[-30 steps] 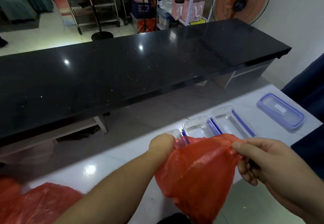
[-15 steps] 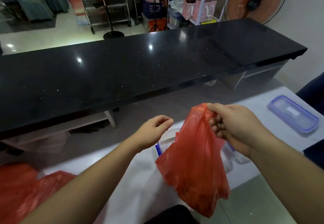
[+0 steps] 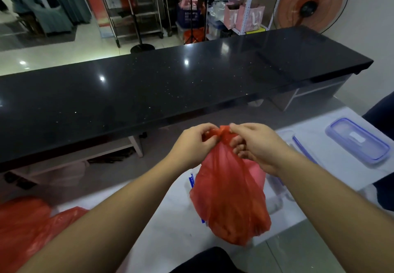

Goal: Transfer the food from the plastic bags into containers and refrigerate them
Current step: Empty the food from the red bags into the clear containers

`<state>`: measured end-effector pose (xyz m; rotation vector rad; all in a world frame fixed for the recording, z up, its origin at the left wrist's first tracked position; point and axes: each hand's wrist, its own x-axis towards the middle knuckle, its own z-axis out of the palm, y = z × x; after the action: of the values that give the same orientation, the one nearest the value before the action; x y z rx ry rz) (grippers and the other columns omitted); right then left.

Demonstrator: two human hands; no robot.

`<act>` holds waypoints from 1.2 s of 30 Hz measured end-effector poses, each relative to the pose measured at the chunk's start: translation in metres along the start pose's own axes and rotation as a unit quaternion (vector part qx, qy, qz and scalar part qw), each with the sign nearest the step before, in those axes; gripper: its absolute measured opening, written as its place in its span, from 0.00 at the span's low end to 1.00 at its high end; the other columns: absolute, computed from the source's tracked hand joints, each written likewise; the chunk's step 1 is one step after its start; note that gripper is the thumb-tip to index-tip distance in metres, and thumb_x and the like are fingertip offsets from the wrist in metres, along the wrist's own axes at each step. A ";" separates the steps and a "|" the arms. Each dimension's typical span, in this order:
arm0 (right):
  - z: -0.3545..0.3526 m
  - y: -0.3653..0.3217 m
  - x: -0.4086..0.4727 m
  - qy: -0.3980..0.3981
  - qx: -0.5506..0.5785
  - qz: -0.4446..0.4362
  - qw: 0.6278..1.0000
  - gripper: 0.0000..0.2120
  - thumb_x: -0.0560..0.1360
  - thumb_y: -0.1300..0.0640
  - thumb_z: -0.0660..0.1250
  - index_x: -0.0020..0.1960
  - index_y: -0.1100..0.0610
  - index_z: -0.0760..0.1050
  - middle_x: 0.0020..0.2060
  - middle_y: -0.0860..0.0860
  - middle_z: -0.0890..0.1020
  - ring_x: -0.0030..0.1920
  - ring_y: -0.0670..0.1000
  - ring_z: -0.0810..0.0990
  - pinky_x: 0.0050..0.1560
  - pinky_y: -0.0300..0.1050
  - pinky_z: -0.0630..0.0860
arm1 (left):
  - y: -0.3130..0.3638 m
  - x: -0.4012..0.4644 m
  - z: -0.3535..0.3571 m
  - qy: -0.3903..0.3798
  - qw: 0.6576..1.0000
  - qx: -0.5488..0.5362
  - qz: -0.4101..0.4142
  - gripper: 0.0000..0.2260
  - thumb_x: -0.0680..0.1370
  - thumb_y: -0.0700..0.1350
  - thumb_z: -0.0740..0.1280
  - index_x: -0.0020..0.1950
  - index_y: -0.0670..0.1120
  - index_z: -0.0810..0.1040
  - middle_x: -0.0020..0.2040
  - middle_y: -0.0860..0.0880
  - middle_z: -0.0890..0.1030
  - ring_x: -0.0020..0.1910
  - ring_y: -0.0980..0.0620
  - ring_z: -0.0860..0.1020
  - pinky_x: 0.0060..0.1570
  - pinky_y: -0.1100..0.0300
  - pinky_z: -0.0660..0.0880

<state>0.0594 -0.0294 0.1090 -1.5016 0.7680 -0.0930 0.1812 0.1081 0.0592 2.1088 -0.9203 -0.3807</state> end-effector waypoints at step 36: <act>-0.061 0.046 -0.077 0.014 -0.194 -0.141 0.971 0.13 0.86 0.60 0.57 0.48 0.58 0.77 0.40 0.54 0.82 0.44 0.55 0.81 0.53 0.51 0.79 | 0.020 -0.020 -0.058 -0.053 0.996 0.062 0.034 0.11 0.83 0.53 0.66 0.64 0.57 0.83 0.54 0.58 0.79 0.52 0.58 0.79 0.55 0.58 0.78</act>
<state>-0.0486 -0.0378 0.1046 -1.9819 0.6107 -0.1854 0.1886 0.1457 0.1111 2.1794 -1.1005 -0.4123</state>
